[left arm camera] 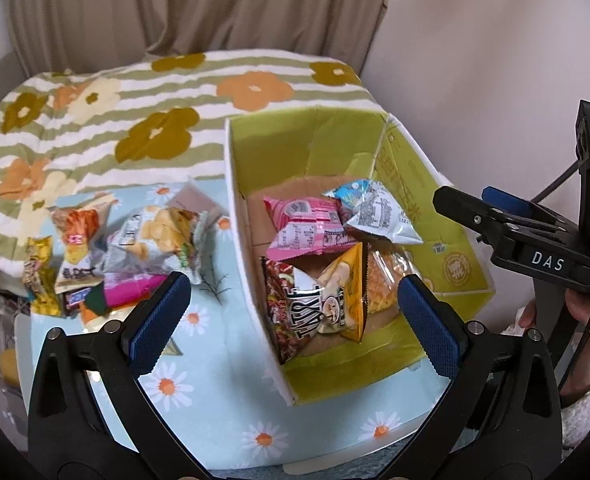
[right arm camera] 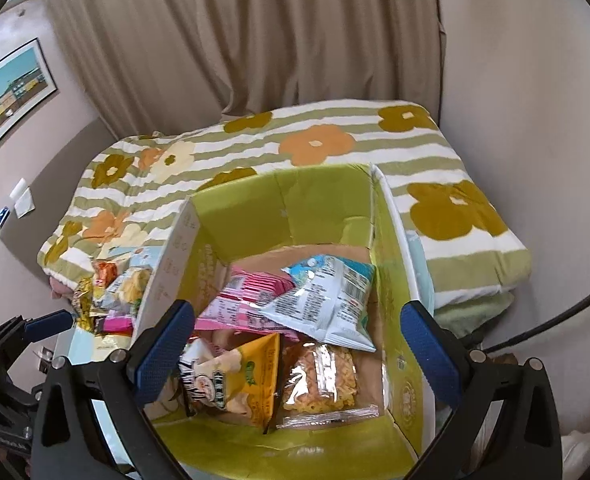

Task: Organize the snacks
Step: 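Move both tools back over the remaining snacks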

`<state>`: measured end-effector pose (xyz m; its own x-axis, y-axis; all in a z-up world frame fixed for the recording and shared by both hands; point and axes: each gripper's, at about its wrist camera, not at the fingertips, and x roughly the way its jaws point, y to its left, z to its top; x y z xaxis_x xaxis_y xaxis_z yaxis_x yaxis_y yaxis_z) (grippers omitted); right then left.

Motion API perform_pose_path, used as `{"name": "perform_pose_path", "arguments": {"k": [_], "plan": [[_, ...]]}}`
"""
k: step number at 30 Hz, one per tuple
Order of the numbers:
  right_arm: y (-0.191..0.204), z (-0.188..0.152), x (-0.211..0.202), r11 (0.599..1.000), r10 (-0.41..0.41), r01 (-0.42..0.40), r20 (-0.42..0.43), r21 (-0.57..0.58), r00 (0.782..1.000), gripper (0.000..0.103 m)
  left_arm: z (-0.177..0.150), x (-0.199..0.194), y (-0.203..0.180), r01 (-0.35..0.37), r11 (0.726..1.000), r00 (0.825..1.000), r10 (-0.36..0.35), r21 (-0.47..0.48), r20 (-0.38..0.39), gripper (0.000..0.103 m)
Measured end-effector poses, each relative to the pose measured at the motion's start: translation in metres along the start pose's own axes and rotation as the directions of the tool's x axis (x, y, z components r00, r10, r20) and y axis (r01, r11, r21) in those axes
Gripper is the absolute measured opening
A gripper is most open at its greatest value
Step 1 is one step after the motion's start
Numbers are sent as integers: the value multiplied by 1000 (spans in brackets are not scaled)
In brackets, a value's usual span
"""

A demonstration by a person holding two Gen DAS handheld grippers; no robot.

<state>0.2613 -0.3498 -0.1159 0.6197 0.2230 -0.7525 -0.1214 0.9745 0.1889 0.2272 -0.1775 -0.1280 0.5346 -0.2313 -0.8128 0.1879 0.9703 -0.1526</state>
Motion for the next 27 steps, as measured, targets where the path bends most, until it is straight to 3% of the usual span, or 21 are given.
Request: {"name": "perform_pose_path", "arguments": {"k": [6,14,21,27], "plan": [[22,5,-12,995,75,-72,43,-76,996,102,-6,-31,19,-77,996,995,79,-39,62,102],[72,13,-15,980,141,-128,76,-150,987,102,-14,-63,71,-155,979,980,169,-130,106,102],[137,22,4,966,189,-172,72,-191,979,102,-24,-80,151,-191,957,971,217,-220,101,102],[209,26,43,964,188,-179,25,-196,982,102,-28,-76,242,-220,937,970,239,-272,37,102]]}}
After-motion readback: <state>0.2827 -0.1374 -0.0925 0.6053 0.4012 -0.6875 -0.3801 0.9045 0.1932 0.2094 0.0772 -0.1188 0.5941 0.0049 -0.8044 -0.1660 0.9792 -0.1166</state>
